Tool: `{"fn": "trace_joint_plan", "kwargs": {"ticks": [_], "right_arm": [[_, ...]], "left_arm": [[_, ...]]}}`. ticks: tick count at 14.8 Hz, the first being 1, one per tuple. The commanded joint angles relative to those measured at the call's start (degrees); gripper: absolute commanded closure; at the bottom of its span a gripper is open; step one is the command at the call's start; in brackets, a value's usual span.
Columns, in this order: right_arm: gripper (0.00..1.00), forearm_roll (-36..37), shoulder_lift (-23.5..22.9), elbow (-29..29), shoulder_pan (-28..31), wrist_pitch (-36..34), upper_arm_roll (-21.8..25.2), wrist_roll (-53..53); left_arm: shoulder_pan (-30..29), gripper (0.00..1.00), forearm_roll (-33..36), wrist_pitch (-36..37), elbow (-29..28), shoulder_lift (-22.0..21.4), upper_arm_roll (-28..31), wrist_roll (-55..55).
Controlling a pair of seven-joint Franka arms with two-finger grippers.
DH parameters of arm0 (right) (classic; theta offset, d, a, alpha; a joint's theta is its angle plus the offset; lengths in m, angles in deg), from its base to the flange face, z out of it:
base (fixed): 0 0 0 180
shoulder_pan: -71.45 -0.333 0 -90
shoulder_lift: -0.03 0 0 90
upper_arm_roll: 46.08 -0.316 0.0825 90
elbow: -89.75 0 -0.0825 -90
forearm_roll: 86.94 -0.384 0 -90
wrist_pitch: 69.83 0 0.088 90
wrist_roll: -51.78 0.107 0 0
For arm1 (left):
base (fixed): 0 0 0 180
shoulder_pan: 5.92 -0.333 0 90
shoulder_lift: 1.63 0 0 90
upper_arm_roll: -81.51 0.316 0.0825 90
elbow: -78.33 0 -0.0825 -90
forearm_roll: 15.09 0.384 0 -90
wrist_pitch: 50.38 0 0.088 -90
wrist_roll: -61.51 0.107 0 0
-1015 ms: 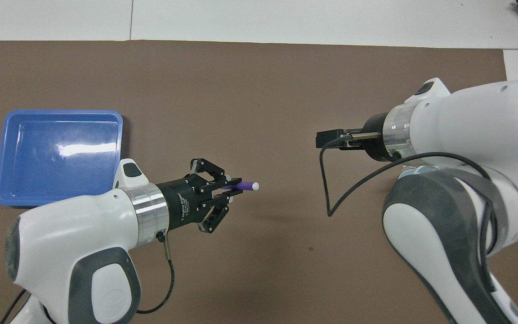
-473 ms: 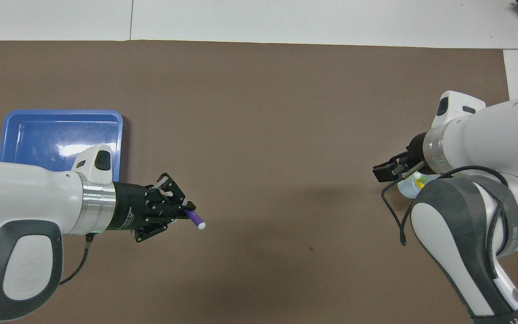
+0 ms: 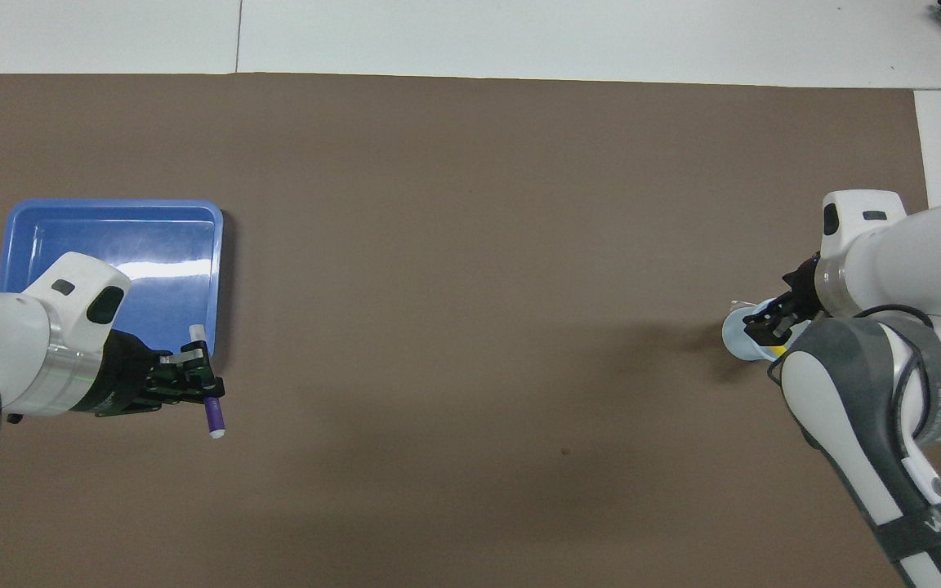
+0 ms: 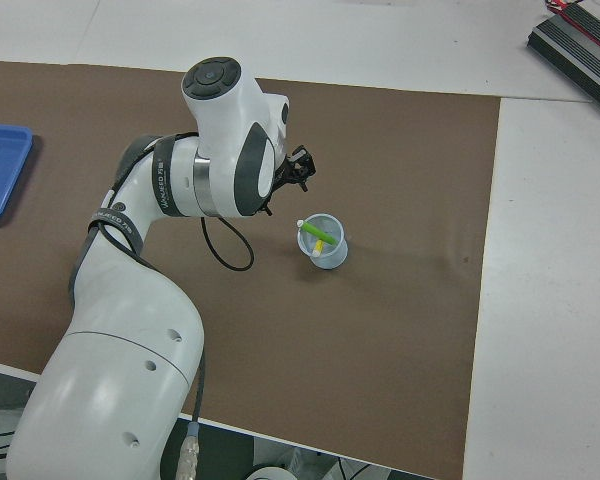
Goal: Right arm passes pens to left for tray arrangement
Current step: 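Place the purple pen in the tray while the right gripper returns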
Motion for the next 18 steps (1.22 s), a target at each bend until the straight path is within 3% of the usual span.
{"fn": "trace_joint_plan", "kwargs": {"ticks": [1, 2, 4, 9, 18], "right_arm": [[0.27, 1.56, -0.05, 3.49, 0.78, 3.4, -0.95, -1.5], [0.27, 1.64, -0.14, 3.93, 1.04, 3.4, -0.95, -2.73], [0.4, 1.64, -0.14, 4.29, 2.44, 3.57, -0.95, -5.81], [0.47, 1.64, -0.05, 5.78, 3.67, 5.51, -0.95, -8.27], [0.48, 1.64, -1.37, 6.75, 3.5, 8.76, -1.04, -7.57]], "left_arm": [[-3.6, 1.0, 5.43, 1.38, 0.9, 0.51, -0.47, 9.13], [-4.57, 1.0, 7.35, 0.86, 0.9, 0.86, -0.47, 11.86], [-6.15, 1.0, 10.7, -0.28, 0.99, 3.05, -0.47, 16.43], [-9.15, 1.0, 14.48, -8.0, 0.99, 9.29, -0.47, 21.38], [-10.64, 1.0, 17.92, -23.56, 1.17, 20.36, -0.47, 21.38]]}}
